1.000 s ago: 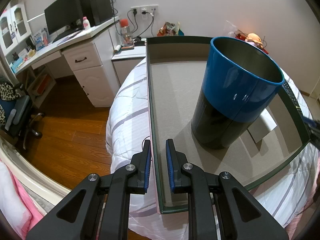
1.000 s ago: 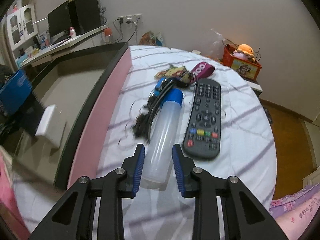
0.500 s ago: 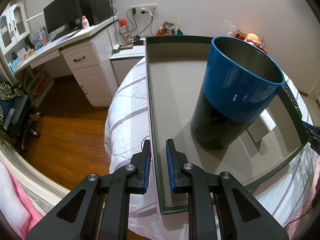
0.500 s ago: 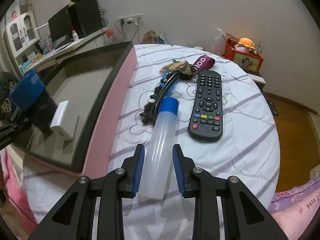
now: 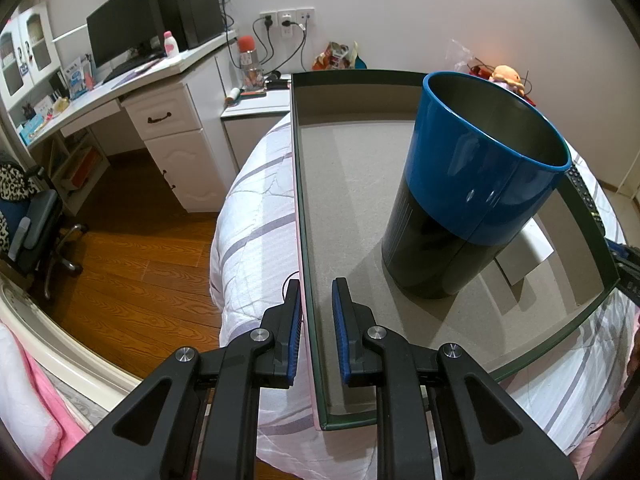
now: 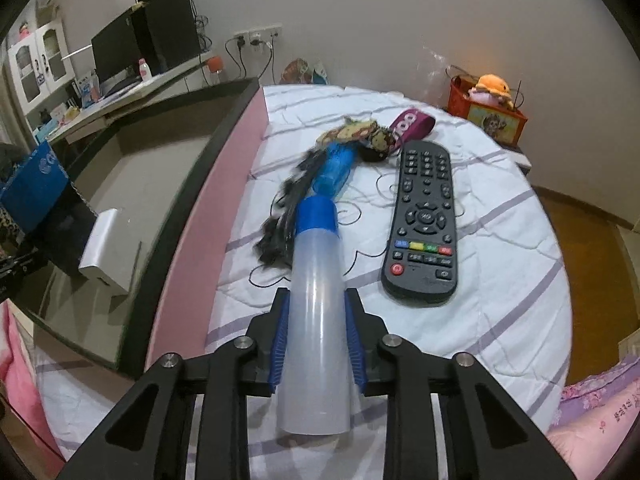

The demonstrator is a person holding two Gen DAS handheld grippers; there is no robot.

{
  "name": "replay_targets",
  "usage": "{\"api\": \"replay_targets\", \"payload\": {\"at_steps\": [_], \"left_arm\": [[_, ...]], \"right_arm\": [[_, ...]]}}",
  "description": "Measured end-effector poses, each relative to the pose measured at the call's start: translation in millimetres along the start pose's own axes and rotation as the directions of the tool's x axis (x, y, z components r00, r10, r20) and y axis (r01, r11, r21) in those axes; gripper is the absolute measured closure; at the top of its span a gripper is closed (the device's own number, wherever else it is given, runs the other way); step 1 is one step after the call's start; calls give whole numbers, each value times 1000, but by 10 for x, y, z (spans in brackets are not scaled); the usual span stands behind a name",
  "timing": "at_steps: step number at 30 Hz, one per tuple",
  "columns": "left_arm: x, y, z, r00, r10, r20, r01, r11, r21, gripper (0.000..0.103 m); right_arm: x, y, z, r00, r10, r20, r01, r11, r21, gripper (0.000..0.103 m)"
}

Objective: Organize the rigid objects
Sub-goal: 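Lift the clear plastic bottle with the right tool, then carry the bottle over the tray box, lower it in, open the right tool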

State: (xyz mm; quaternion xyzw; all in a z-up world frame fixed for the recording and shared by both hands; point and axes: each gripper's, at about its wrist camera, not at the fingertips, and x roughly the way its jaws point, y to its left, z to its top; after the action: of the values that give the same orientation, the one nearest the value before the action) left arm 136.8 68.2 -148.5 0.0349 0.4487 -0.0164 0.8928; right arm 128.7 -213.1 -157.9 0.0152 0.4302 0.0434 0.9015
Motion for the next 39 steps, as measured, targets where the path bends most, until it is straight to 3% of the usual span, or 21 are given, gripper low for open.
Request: {"api": "replay_targets", "payload": {"at_steps": [13, 21, 31, 39], "left_arm": [[-2, 5, -1, 1000, 0, 0, 0, 1000, 0, 88], [9, 7, 8, 1000, -8, 1, 8, 1000, -5, 88], [21, 3, 12, 1000, -13, 3, 13, 1000, -10, 87], [46, 22, 31, 1000, -25, 3, 25, 1000, -15, 87]], "right_arm": [[-550, 89, 201, 987, -16, 162, 20, 999, -25, 77], [-678, 398, 428, 975, 40, 217, -19, 995, -100, 76], [-314, 900, 589, 976, 162, 147, -134, 974, -181, 76], [78, 1152, 607, 987, 153, 52, -138, 965, -224, 76]]}}
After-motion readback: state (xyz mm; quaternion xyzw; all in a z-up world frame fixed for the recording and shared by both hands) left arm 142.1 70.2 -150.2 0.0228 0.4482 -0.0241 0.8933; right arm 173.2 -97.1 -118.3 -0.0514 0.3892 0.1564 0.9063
